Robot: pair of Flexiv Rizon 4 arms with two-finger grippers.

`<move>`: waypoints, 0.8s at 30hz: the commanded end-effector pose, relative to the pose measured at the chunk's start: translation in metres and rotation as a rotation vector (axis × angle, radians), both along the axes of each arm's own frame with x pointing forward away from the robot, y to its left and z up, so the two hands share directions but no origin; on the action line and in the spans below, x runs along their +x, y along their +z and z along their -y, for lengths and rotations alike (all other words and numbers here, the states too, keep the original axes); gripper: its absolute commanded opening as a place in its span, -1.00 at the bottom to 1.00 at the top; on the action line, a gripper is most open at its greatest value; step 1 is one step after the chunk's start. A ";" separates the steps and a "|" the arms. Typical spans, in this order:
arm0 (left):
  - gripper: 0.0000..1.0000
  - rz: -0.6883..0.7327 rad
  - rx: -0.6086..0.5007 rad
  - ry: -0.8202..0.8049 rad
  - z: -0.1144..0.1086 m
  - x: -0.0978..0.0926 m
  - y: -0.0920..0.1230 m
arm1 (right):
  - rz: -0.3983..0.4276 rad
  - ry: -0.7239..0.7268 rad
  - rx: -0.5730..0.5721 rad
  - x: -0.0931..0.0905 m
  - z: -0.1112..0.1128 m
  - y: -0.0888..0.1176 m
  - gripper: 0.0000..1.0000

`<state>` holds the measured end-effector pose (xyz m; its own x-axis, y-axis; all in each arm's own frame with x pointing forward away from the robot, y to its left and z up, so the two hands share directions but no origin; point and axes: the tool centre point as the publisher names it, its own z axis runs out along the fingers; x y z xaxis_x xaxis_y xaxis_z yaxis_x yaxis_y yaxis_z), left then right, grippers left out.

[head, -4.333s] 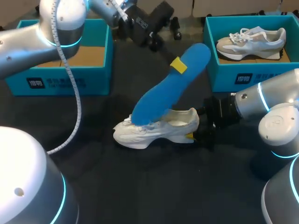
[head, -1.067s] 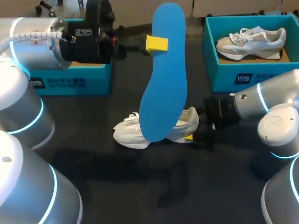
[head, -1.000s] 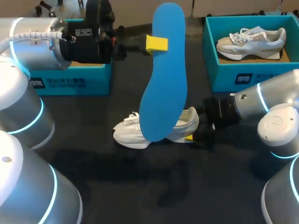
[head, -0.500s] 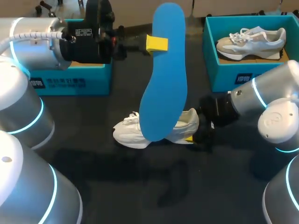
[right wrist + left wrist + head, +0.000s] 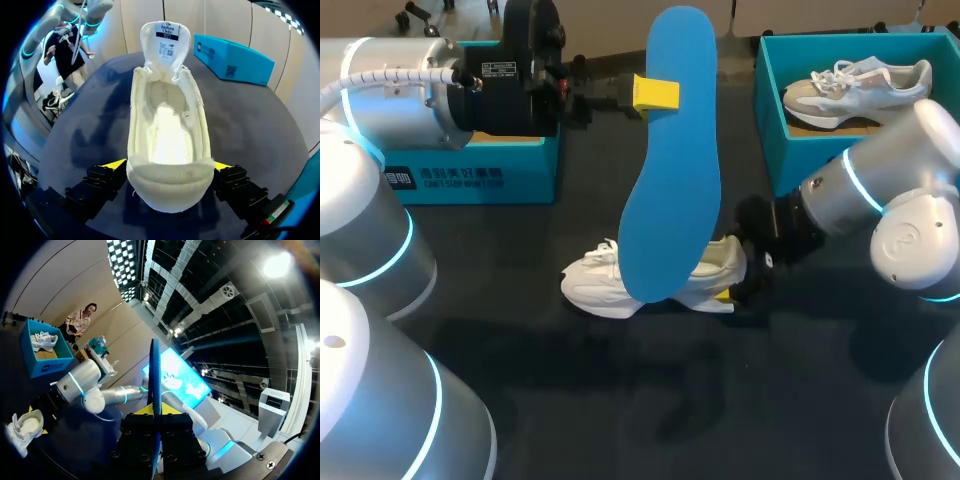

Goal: Take the shoe out of the shoebox, open the shoe tongue, remove and reinsert the insole, then place the shoe into the shoebox

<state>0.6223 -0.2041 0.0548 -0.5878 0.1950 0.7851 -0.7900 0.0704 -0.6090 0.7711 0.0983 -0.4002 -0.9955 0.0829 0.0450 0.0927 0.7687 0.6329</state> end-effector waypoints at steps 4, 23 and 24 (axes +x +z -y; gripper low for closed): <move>-1.00 0.000 0.000 -0.001 0.002 0.001 0.000 | -0.008 0.003 -0.078 0.000 -0.003 0.004 1.00; -1.00 0.000 0.000 -0.001 0.002 0.001 0.000 | -0.038 0.002 -0.144 0.003 0.002 0.015 1.00; -1.00 0.000 0.000 -0.001 0.002 0.001 0.000 | -0.043 -0.001 -0.152 0.003 0.003 0.016 1.00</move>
<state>0.6223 -0.2041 0.0548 -0.5878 0.1950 0.7851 -0.7900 0.0704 -0.6090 0.7713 0.0938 -0.3950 -0.9937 0.0912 0.0658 0.1124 0.8291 0.5477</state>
